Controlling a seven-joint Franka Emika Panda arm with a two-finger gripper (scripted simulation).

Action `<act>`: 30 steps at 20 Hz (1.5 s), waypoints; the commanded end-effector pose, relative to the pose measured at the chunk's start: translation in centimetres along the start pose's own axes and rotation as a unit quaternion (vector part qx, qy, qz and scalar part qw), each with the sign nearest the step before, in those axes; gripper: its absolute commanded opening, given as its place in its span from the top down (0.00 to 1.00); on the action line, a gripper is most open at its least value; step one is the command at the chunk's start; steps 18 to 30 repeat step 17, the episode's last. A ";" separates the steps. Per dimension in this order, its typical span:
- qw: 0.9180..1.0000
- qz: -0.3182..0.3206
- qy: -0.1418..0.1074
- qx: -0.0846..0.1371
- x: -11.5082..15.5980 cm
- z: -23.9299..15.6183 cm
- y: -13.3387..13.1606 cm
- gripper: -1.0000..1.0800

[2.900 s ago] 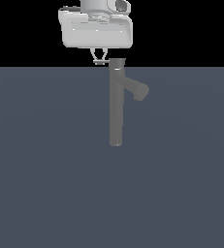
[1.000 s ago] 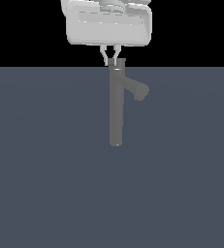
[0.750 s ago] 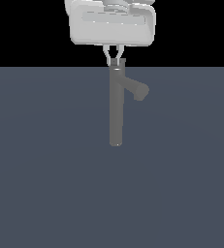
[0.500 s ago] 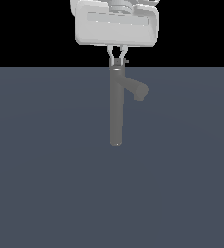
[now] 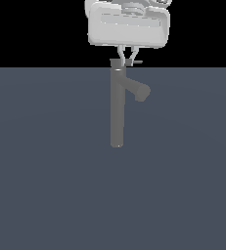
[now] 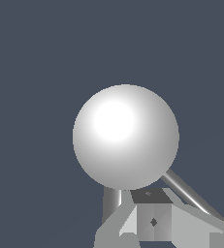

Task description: Turn on the faucet by rotating a designated handle.

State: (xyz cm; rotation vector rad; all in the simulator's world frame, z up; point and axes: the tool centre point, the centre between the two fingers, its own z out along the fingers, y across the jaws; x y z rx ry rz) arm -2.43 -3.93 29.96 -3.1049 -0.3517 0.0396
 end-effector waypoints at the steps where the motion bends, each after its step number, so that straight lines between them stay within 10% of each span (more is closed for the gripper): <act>1: 1.000 0.004 0.004 -0.003 0.9 0.0 0.8 1.00; 30: 1.000 0.022 0.012 -0.009 4.8 -0.3 4.8 1.00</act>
